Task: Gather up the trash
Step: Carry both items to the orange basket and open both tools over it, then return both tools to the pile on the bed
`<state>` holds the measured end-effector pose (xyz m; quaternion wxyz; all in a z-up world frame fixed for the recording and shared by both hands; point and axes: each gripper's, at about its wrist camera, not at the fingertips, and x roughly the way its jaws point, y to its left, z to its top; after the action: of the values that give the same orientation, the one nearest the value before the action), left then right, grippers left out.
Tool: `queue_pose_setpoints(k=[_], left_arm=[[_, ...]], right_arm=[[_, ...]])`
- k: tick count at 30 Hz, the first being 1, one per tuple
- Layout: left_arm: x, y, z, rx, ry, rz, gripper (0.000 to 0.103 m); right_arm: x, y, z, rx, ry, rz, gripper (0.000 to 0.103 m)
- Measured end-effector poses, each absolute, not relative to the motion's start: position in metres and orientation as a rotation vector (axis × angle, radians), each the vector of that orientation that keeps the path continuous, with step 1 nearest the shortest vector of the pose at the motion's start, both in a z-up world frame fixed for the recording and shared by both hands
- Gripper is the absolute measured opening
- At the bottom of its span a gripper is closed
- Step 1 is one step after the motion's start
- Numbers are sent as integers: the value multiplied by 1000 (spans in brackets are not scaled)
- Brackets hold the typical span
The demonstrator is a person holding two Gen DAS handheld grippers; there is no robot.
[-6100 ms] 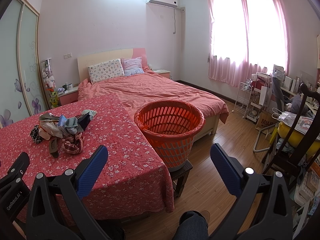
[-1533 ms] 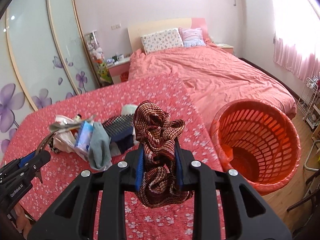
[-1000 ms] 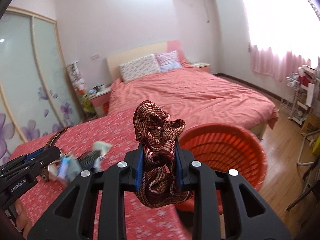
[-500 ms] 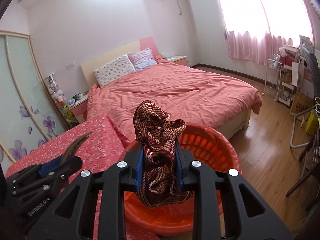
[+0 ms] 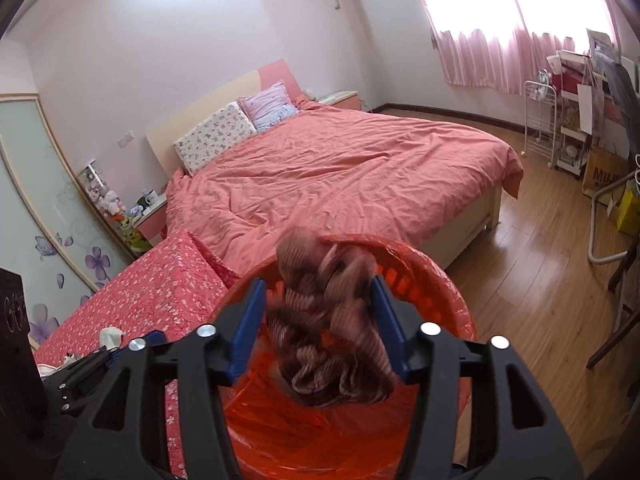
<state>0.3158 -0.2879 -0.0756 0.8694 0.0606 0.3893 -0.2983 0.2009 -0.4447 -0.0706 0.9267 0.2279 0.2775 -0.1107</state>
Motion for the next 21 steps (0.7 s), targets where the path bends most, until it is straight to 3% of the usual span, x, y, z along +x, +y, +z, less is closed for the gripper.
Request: queue_pose_setpoints(k=[11, 21], left_arm=[[307, -231, -67, 146, 771, -507, 51], [276, -130, -41, 114, 723, -368, 62]], right_arm=[[185, -424, -48, 345, 538, -281, 61], [193, -361, -34, 261, 555, -181, 62]])
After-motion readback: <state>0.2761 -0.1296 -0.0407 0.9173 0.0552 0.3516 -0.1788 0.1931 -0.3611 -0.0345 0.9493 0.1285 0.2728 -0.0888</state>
